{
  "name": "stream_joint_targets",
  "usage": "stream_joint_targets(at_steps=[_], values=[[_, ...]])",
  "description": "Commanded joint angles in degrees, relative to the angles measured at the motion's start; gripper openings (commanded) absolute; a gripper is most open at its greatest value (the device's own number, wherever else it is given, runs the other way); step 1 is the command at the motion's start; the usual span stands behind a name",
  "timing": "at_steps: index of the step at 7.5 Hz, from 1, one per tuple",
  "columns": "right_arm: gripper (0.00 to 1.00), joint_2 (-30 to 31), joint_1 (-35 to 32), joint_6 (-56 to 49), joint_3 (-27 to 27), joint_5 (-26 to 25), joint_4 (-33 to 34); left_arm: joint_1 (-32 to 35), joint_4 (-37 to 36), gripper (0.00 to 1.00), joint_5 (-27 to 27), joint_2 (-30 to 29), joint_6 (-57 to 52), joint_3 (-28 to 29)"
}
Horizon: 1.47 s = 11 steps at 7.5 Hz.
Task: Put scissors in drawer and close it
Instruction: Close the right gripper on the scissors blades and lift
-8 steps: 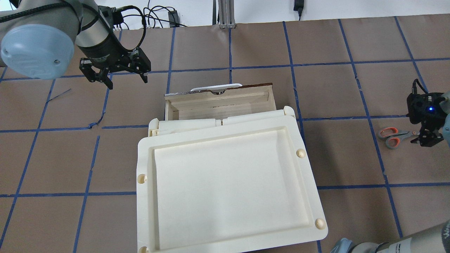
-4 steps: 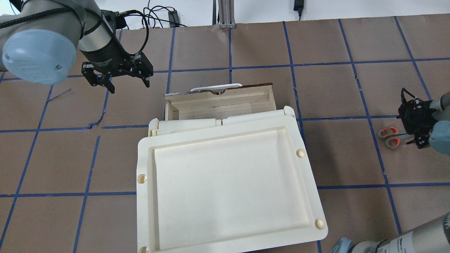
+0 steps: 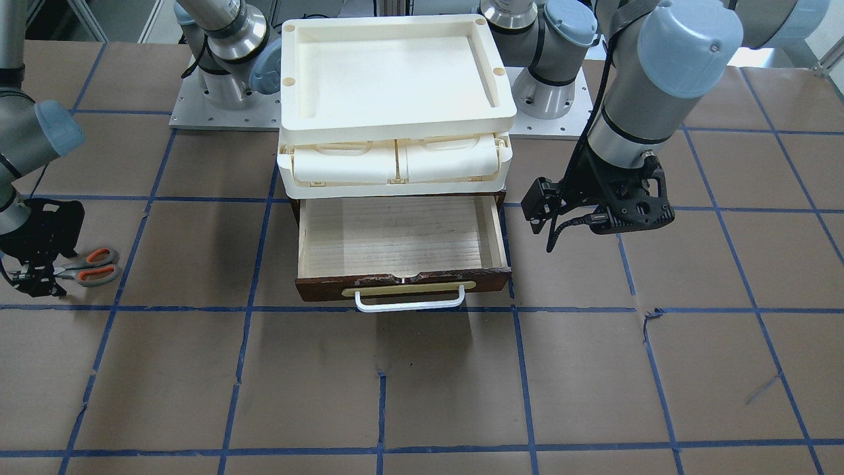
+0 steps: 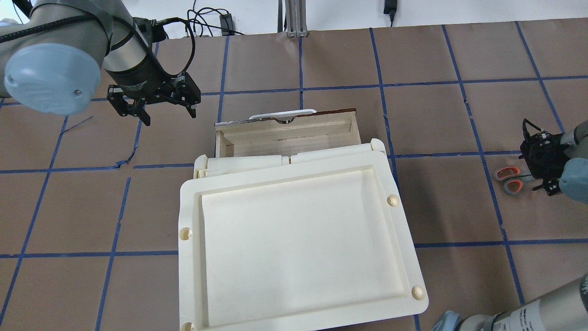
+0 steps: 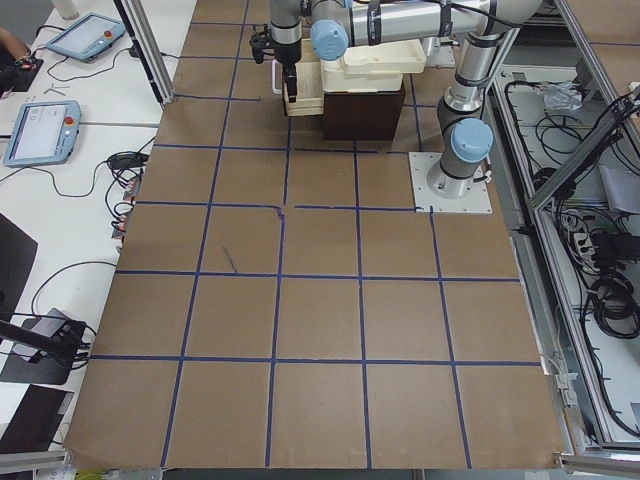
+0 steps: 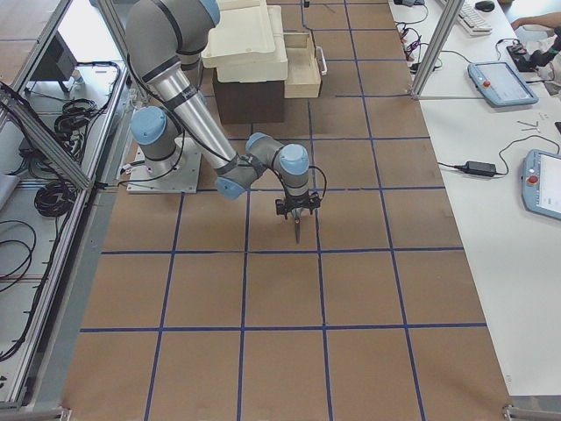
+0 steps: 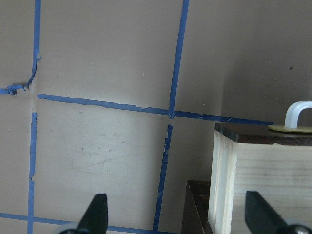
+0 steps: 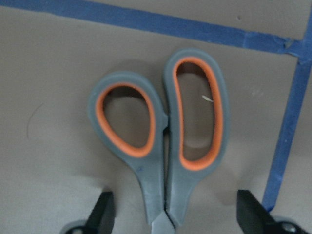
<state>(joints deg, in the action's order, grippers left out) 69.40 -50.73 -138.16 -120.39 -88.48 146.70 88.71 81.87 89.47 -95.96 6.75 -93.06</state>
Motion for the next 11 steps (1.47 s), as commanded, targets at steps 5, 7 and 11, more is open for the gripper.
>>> stream_joint_targets(at_steps=[5, 7, 11], values=[[0.04, 0.7, -0.1, 3.8, 1.9, -0.6, -0.7, 0.1, 0.0, 1.00, 0.0, 0.1, -0.1, -0.2], [0.00, 3.4, -0.2, 12.7, 5.8, 4.4, -4.2, 0.1, 0.0, 1.00, 0.0, 0.1, -0.1, -0.3], [0.00, 8.7, -11.3, 26.8, 17.7, 2.7, -23.9, -0.4, -0.6, 1.00, -0.1, 0.0, 0.0, -1.6]])
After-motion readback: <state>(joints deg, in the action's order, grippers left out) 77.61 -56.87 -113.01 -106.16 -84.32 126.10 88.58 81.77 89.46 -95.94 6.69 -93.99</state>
